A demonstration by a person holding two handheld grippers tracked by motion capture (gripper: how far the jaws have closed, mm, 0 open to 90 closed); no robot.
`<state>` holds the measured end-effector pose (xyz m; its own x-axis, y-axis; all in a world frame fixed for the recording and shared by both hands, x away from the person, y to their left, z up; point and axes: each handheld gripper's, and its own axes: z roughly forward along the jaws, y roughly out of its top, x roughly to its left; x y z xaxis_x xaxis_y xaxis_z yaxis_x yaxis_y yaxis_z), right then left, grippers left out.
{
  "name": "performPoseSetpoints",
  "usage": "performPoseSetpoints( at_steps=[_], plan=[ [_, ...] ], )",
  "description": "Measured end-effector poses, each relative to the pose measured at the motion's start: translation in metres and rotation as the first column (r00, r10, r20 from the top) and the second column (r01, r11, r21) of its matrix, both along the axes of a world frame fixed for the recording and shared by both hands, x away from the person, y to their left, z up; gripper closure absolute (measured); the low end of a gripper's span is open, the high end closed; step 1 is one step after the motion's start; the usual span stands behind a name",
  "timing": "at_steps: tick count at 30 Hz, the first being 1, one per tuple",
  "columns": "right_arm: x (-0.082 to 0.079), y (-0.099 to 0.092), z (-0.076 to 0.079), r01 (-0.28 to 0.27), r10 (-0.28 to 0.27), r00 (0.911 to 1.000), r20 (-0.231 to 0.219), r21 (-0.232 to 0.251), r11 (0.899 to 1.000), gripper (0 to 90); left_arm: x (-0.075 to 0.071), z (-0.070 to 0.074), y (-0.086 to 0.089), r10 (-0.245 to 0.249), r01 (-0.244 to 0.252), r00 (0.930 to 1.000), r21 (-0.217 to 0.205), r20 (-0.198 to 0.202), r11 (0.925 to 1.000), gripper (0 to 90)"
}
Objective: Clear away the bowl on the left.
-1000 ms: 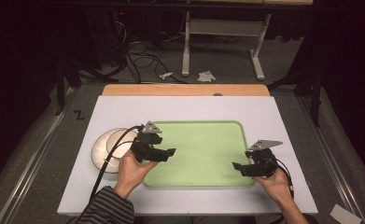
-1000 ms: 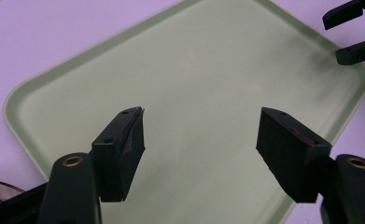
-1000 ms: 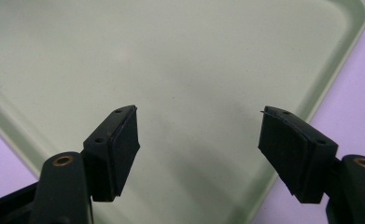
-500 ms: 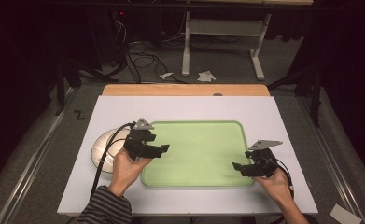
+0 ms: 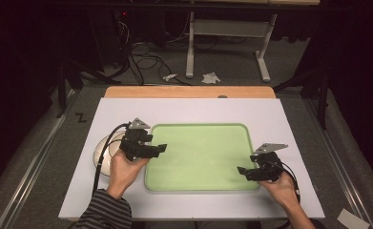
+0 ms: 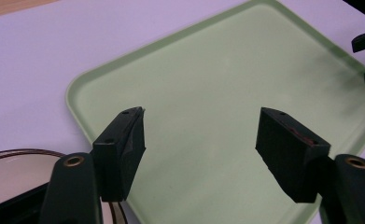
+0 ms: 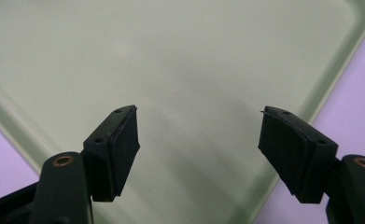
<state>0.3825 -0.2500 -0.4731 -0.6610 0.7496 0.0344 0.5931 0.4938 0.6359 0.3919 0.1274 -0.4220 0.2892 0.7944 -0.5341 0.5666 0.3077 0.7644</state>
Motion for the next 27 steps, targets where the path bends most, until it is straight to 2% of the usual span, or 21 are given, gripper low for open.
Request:
performPoseSetpoints(
  at_steps=[15, 16, 20, 27],
  plan=[
    [0.0, -0.001, 0.0, 0.007, -0.007, 1.0, -0.004, -0.003, 1.0, 30.2, 0.006, 0.0, 0.019, 0.052, -0.052, 0.9986, -0.001, -0.009, 0.9987, 32.6],
    [0.0, -0.001, 0.0, 0.007, -0.007, 1.0, -0.004, -0.003, 1.0, 30.2, 0.006, 0.0, 0.019, 0.061, -0.061, 0.9981, -0.014, -0.01, 0.998, 32.6],
    [0.0, -0.001, 0.0, -0.001, 0.001, 1.0, -0.005, 0.0, 1.0, 30.1, 0.008, 0.001, 0.024, 0.075, -0.075, 0.9971, -0.022, -0.014, 0.997, 32.5],
    [0.0, -0.001, 0.0, 0.003, -0.003, 0.9999, -0.011, -0.003, 1.0, 30.1, 0.01, -0.001, 0.033, 0.096, -0.096, 0.9952, -0.013, -0.022, 0.9953, 32.0]
  ],
)
